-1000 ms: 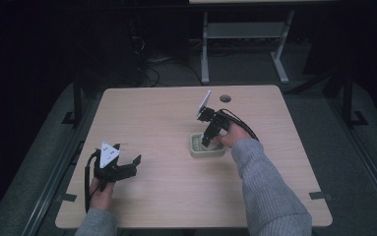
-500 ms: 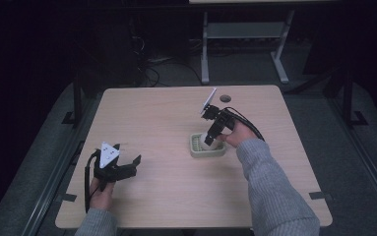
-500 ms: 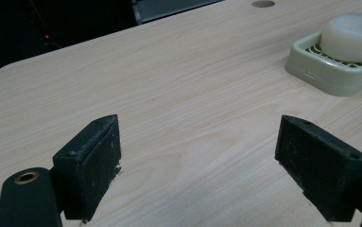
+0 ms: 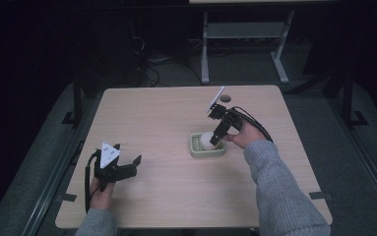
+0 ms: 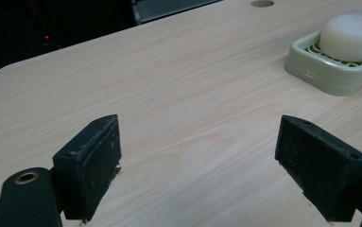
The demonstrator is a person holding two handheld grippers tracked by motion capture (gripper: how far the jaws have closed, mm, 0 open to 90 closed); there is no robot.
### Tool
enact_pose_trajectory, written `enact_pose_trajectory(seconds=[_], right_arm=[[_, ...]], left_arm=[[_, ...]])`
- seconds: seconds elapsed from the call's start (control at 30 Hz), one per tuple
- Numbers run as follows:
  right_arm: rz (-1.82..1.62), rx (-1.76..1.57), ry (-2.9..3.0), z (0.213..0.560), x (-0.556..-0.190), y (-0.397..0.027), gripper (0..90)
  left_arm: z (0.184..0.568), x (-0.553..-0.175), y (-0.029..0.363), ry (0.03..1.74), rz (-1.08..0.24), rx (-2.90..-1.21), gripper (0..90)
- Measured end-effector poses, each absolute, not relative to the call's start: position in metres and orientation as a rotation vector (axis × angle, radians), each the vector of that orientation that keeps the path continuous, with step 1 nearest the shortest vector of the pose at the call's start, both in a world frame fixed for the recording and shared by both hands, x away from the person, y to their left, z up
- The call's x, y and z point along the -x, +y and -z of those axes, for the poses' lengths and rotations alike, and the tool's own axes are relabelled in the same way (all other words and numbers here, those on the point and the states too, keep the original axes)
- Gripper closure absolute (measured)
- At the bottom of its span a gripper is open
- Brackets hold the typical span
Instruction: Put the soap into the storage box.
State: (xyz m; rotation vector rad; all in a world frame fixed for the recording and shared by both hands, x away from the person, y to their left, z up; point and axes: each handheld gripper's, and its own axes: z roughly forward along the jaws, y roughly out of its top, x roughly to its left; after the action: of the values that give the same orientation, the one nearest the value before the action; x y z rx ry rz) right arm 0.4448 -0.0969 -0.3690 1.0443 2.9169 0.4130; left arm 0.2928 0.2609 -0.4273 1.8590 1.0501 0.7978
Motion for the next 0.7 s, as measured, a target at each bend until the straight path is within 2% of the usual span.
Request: enact_pose_trajectory(seconds=[0.7], right_arm=[[-0.448,-1.066,2.903,0.362,-0.431,-0.117,20.0]], left_arm=[[0.427,-0.293,0.261,1.047,-0.797,-1.865,14.8]])
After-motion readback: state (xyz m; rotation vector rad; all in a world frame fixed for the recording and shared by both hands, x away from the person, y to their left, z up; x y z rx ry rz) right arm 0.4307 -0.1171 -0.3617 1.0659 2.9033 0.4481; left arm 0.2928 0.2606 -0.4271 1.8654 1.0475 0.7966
